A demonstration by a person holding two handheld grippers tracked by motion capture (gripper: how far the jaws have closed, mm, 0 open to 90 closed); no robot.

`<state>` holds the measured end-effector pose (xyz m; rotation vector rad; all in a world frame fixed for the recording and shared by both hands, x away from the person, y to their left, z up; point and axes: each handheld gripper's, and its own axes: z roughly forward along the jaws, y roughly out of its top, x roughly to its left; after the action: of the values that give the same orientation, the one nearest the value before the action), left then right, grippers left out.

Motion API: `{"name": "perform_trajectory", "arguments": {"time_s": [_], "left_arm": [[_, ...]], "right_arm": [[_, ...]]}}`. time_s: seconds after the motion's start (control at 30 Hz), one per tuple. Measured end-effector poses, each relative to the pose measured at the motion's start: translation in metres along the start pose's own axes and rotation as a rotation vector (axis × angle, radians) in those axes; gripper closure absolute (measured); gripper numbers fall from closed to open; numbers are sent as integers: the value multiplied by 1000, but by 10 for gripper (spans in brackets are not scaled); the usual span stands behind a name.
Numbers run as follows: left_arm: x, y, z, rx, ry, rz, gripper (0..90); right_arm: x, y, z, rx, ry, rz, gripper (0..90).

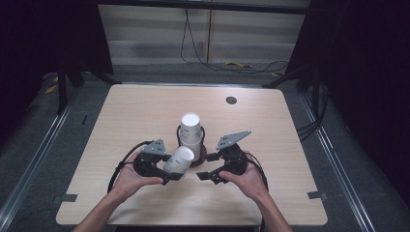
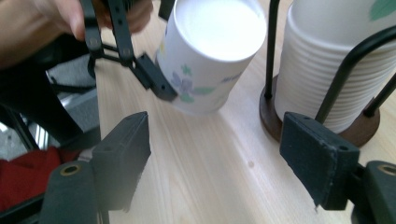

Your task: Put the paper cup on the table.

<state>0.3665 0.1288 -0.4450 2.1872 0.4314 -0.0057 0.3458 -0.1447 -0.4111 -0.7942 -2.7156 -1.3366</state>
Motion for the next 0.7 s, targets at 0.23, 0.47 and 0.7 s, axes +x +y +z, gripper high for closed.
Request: {"name": "perform_trajectory", "arguments": {"time_s": [0.23,0.47,0.7], "left_arm": [[-8,4,1,51,5,35,299],[-11,9,4,97,-1,71,294],[-14,14,4,128,-20,93,287]], "right_arm": [[1,0,4,49,13,-18,270],[3,-1,6,97,-2,-53,220],[4,-1,5,111,-47,-55,156]]}}
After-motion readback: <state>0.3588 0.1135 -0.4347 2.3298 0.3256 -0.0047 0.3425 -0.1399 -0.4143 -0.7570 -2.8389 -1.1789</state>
